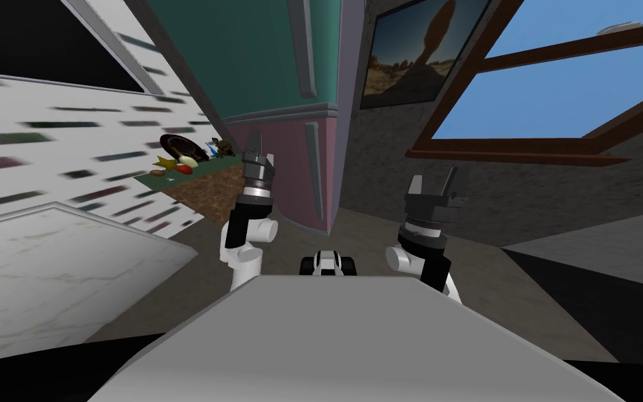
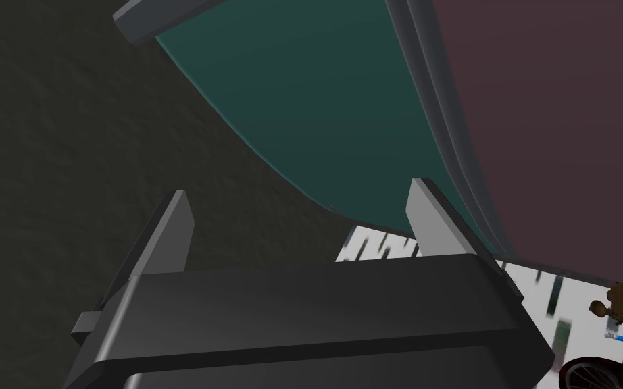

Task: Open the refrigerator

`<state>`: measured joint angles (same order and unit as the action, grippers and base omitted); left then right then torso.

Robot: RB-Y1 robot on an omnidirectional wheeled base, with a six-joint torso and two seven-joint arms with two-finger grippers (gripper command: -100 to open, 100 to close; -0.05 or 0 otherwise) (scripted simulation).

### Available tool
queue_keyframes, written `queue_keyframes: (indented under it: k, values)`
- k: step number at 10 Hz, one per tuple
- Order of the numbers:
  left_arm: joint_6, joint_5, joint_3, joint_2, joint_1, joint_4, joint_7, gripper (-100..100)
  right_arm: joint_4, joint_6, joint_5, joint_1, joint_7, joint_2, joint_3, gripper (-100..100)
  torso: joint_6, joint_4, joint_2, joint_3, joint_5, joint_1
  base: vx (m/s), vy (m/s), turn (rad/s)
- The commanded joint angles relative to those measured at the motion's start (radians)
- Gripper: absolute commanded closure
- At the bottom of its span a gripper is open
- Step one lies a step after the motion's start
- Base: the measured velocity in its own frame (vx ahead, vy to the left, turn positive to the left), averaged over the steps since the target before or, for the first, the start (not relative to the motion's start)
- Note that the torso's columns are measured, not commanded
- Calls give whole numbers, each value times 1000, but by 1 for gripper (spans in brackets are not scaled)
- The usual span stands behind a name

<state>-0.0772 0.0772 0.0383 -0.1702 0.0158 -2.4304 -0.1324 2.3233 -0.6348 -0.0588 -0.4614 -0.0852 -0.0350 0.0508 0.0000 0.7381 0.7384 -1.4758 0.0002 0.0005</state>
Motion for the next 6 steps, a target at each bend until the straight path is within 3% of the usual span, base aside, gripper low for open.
queue_keyframes:
  k: [1, 2, 5, 6]
  values:
    - [-80, 11, 5, 4, -79, 0, 2, -100, 0, 0, 0, 0, 0, 0, 0, 0, 0, 0, -1, 0, 0, -1, 79, -34, -15]
    - [-92, 11, 5, 4, -79, 0, 2, -100, 0, 0, 0, 0, 0, 0, 0, 0, 0, 0, -1, -1, 0, -1, 59, -20, -5]
    - [-187, 25, 10, 13, -178, 7, 4, -100, 0, 0, 0, 0, 0, 0, 0, 0, 0, 0, -1, 0, 0, -1, 64, -32, -16]
    - [-200, 25, 10, 13, -179, 7, 4, -100, 0, 0, 0, 0, 0, 0, 0, 0, 0, 0, -1, -1, 0, -2, 53, -32, -5]
